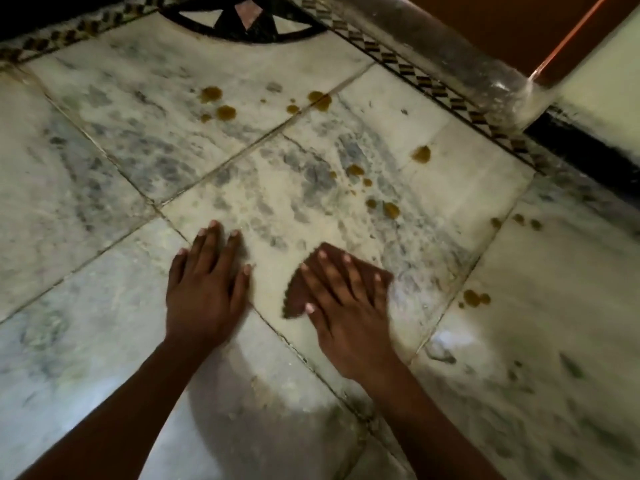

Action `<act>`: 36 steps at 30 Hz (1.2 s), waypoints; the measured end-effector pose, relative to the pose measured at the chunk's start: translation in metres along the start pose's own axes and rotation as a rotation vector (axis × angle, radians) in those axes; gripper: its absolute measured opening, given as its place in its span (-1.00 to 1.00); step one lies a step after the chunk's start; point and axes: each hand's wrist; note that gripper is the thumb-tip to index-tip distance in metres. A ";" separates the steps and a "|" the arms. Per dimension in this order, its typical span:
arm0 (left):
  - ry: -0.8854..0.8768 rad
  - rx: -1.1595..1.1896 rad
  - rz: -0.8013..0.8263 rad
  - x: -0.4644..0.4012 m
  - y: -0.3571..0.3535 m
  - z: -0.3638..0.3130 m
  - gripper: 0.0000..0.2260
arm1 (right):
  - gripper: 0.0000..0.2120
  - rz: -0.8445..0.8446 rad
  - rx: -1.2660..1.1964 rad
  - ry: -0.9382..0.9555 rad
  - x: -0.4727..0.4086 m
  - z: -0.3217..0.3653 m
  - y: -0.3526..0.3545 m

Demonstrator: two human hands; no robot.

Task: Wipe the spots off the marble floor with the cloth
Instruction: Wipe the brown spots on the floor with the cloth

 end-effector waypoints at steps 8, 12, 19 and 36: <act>0.068 0.036 0.017 0.002 -0.004 -0.009 -0.42 | -0.43 0.098 -0.088 -0.405 -0.060 -0.029 0.000; 0.063 0.137 -0.014 0.005 0.006 -0.050 -0.41 | -0.38 0.156 -0.101 -0.185 -0.014 -0.012 0.008; -0.147 0.105 0.072 -0.003 -0.014 -0.098 -0.40 | -0.37 0.011 -0.051 -0.436 0.029 -0.070 0.011; -0.224 0.003 0.085 0.014 -0.034 -0.082 -0.40 | -0.34 0.049 -0.124 -0.631 0.034 -0.155 0.027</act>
Point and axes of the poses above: each hand's wrist, its own x-axis away from the middle knuckle, its own y-axis out of the back of the hand, z = x × y, and after that the axes turned 3 degrees about z, right-handed
